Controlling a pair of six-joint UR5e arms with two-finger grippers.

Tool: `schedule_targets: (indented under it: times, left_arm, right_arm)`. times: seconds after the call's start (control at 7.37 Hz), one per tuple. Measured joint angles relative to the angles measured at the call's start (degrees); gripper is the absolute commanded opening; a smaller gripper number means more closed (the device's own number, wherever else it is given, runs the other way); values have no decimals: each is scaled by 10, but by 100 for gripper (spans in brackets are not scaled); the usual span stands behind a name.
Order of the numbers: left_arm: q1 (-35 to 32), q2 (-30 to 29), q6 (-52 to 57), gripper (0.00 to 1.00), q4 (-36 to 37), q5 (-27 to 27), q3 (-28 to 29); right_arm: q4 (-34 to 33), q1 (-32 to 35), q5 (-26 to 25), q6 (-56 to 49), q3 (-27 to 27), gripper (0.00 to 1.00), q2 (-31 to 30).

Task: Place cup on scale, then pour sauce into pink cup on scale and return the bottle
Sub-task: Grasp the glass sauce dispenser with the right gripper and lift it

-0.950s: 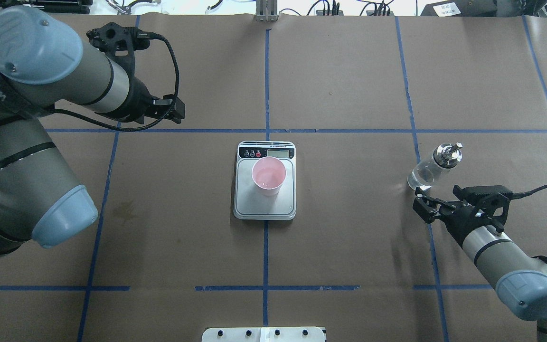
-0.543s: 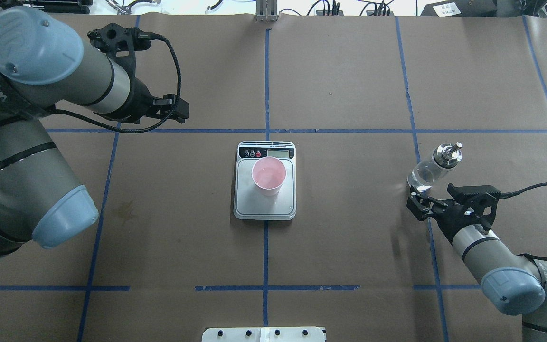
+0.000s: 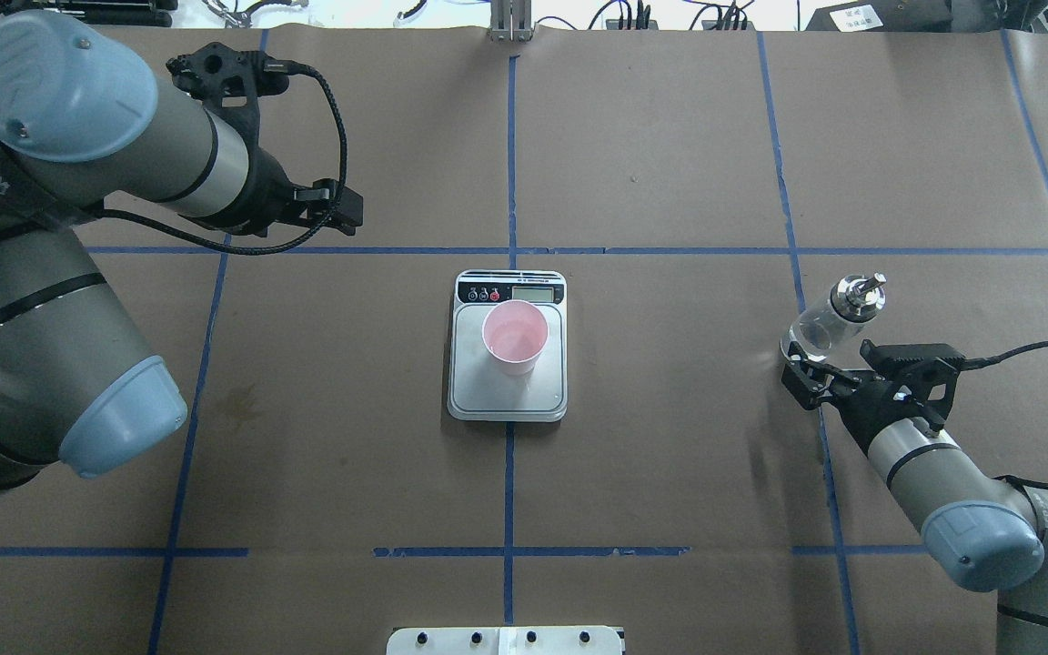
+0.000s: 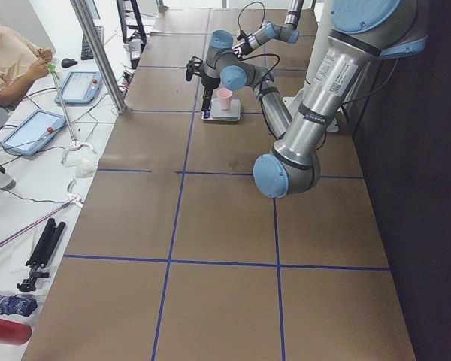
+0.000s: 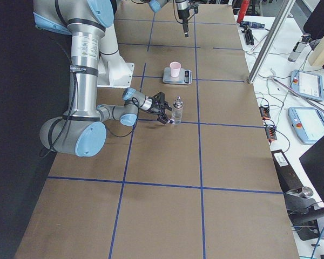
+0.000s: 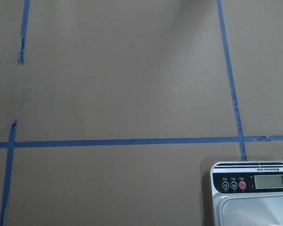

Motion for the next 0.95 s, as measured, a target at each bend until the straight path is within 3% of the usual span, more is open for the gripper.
schedule_targets:
  times: [0.95]
  left_arm:
    - [0,1,1,99,0,1,-2]
  right_arm:
    - [0,27,0,-5,-22,100,33]
